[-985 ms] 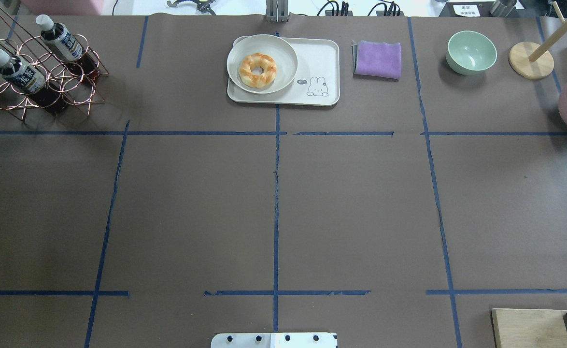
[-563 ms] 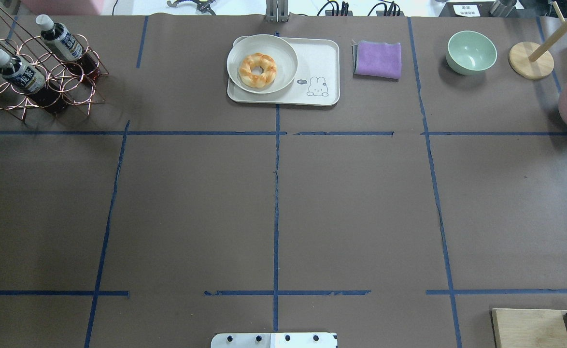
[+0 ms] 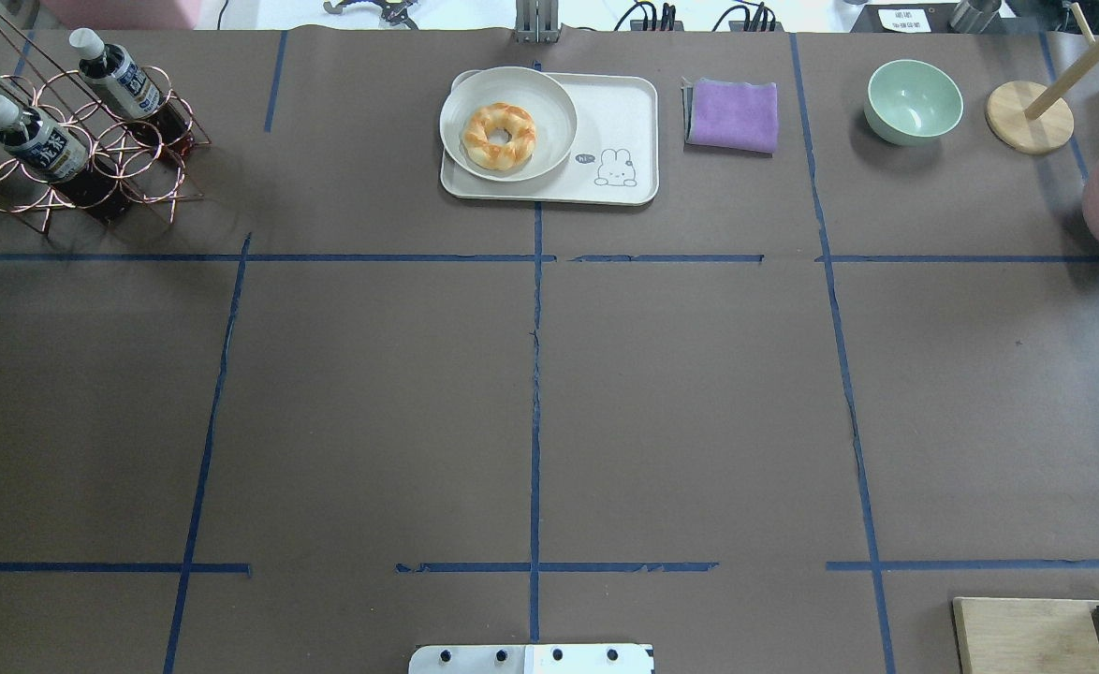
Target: Place tea on tray
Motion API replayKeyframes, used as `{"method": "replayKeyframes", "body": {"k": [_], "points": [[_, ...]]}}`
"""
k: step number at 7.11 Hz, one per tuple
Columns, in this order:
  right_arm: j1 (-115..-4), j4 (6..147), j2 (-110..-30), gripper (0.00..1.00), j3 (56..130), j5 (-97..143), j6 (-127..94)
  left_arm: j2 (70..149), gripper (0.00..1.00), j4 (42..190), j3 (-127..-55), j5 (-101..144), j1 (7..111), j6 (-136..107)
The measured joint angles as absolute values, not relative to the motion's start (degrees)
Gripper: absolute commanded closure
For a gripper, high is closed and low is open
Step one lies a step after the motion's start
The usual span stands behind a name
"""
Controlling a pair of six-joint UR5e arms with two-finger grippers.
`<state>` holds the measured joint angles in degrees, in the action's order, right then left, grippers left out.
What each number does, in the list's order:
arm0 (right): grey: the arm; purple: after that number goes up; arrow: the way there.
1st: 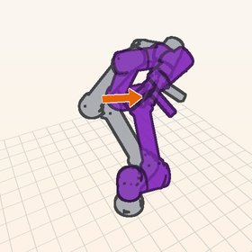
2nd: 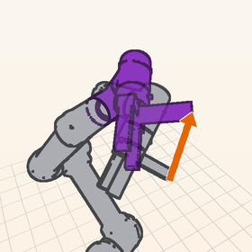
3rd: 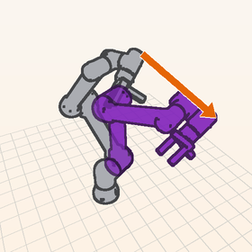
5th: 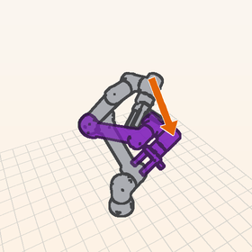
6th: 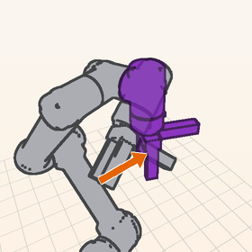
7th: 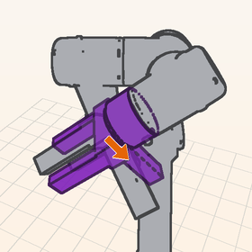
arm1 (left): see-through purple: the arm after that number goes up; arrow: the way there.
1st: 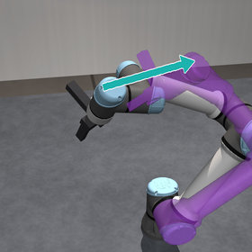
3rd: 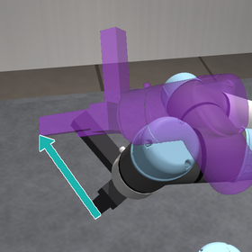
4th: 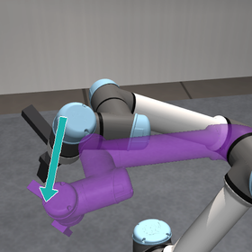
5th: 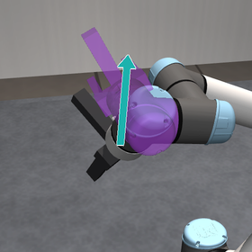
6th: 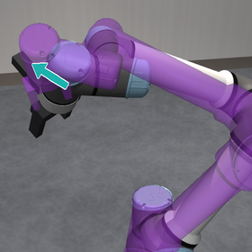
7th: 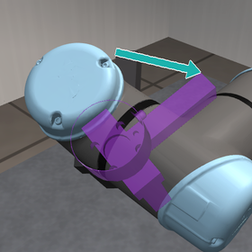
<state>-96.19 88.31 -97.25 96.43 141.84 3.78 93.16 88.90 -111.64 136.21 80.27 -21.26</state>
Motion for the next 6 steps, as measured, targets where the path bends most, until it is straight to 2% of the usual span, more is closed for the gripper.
{"method": "replayKeyframes", "body": {"k": [4,6], "points": [[-96.18,88.25,-96.17,0.0,98.23,141.36,3.86,93.76,0.0,110.21,-111.09,122.56,73.34,-40.48],[-96.22,88.19,-96.19,0.0,98.23,141.33,3.59,93.72,0.0,118.29,-108.33,113.84,69.77,-45.47]]}}
